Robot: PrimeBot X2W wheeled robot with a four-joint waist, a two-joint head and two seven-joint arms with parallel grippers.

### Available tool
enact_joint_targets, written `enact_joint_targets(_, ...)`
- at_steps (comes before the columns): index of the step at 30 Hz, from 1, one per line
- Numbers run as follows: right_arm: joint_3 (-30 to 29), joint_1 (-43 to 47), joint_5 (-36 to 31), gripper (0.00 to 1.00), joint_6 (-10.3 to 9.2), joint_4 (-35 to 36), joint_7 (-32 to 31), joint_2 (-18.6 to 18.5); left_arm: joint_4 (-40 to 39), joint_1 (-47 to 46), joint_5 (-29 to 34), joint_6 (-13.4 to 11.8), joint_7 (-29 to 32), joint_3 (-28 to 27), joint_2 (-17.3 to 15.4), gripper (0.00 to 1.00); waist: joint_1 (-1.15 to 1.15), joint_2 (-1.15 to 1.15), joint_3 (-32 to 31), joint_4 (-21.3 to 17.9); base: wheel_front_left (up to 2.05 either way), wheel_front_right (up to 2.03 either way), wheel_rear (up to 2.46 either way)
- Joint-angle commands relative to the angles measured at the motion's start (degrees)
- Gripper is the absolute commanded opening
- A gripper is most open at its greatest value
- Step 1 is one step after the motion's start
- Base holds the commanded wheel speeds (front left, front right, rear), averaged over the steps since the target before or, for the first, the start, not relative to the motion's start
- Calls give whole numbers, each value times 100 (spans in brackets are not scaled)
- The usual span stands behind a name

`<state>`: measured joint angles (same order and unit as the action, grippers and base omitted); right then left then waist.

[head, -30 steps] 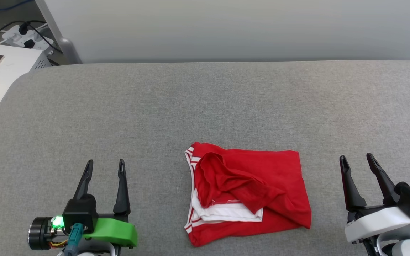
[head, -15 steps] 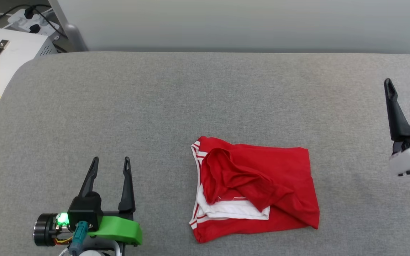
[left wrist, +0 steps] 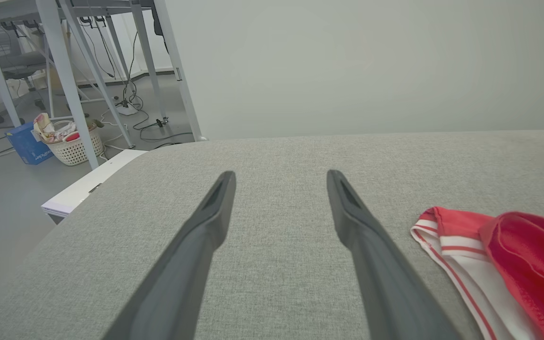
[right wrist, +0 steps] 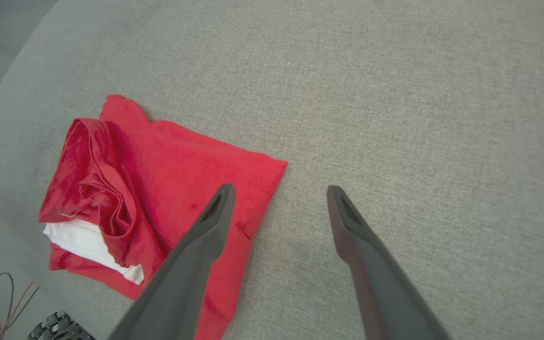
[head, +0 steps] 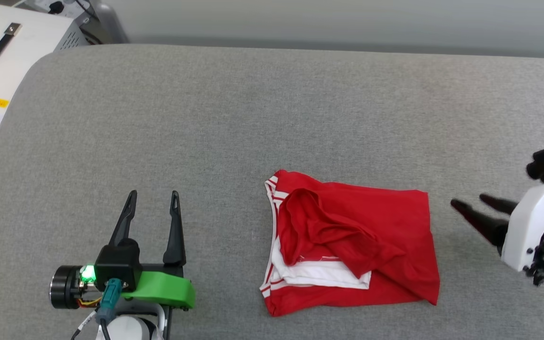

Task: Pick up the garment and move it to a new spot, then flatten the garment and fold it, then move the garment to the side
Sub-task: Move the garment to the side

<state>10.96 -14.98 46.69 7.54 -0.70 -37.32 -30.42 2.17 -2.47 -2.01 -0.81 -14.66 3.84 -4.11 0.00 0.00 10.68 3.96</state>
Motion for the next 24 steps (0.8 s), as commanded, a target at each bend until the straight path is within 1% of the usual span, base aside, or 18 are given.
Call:
enact_joint_targets(1, 67, 90, 120, 100, -5, -40, -110, 4, 13, -121, -14, 3, -34, 11, 20, 100, 0, 0, 109, 96, 0, 0, 0)
enact_joint_targets(4, 200, 171, 360, 100, -5, -172, -286, 46, 36, -194, -10, 22, -34, 38, 27, 100, 0, 0, 207, 189, 0, 0, 0)
enact_joint_targets(9, 443, 205, 539, 100, -5, -484, -199, 202, 84, -311, -24, 40, -34, 88, 44, 100, 0, 0, 341, 348, 0, 0, 0)
enact_joint_targets(16, 945, 117, 593, 100, -5, -1094, 158, 508, 170, -424, -23, 65, -34, 125, 59, 100, 0, 0, 446, 456, 0, 0, 0)
enact_joint_targets(18, 1091, 116, 589, 100, -5, -1221, 342, 562, 197, -451, -19, 62, -34, 134, 64, 100, 0, 0, 439, 471, 0, 0, 0)
enact_joint_targets(21, 1352, 102, 570, 100, -5, -1306, 573, 546, 210, -457, -24, 49, -34, 120, 68, 100, 0, 0, 416, 462, 0, 0, 0)
enact_joint_targets(22, 1456, 80, 572, 60, -5, -1299, 664, 519, 216, -447, -25, 48, -34, 111, 69, 100, 0, 0, 404, 450, 0, 0, 0)
enact_joint_targets(23, 1513, 57, 588, 15, -5, -1299, 754, 497, 222, -435, -26, 50, -34, 104, 69, 100, 0, 0, 391, 436, 0, 0, 0)
enact_joint_targets(24, 1576, 23, 627, 0, -5, -1292, 851, 472, 230, -419, -25, 53, -34, 98, 70, 100, 0, 0, 372, 422, 0, 0, 0)
